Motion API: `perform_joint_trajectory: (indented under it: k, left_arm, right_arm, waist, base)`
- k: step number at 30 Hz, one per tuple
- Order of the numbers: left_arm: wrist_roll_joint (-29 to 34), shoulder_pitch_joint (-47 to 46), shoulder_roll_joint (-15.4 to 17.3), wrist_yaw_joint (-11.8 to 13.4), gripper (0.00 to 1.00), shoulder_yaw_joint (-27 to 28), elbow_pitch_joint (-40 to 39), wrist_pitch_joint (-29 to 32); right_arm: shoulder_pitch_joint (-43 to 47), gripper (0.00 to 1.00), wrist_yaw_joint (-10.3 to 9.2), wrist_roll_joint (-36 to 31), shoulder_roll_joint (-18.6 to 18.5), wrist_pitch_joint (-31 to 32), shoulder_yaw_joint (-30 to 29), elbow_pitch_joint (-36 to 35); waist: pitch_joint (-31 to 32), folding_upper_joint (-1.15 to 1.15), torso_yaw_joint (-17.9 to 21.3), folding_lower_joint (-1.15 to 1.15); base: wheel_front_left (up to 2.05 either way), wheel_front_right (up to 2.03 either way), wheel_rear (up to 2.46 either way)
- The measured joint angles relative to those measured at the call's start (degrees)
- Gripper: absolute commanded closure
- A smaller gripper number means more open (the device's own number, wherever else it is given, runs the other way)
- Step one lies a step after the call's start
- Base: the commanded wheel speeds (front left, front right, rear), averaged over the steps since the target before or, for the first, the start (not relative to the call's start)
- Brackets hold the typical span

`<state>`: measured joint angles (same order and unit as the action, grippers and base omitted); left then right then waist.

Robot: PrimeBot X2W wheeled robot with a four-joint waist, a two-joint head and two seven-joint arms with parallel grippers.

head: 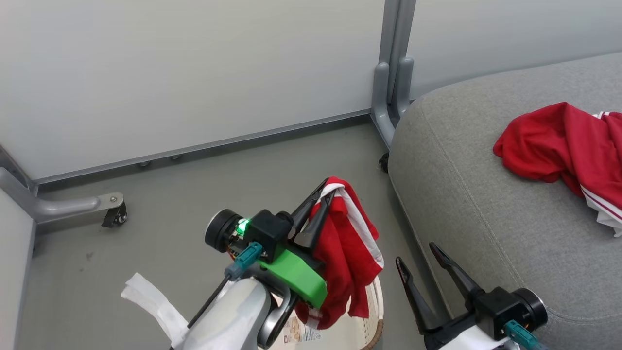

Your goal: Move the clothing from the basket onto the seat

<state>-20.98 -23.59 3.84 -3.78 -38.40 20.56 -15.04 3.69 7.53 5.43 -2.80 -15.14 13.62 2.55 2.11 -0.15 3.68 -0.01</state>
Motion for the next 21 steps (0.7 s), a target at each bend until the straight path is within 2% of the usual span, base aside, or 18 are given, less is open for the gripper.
perform_joint_trajectory:
  k: [9,20,21]
  left_arm:
    - [0.96,-0.01,-0.54,-0.69,1.0,-2.87,-5.22,0.0]
    - [0.27,-0.19,-0.78,-0.38,1.0,-5.91,-10.21,1.11]
    - [0.16,-0.19,-0.8,-0.31,1.0,-6.05,-10.39,1.14]
  right_arm:
    - [-2.63,0.0,0.0,-0.02,0.01,0.0,1.98,1.62]
    - [-5.42,0.0,0.0,-0.36,-0.38,0.0,5.14,6.51]
    - [-5.54,0.34,0.0,-0.3,-0.42,0.0,5.46,6.69]
  waist:
    - [-0.43,0.0,0.01,0.0]
    - [-0.82,0.0,0.97,0.0]
    - [-0.87,0.0,1.05,0.0]
  base:
    - [0.0,0.0,0.0]
    - [0.0,0.0,0.0]
    - [0.0,0.0,0.0]
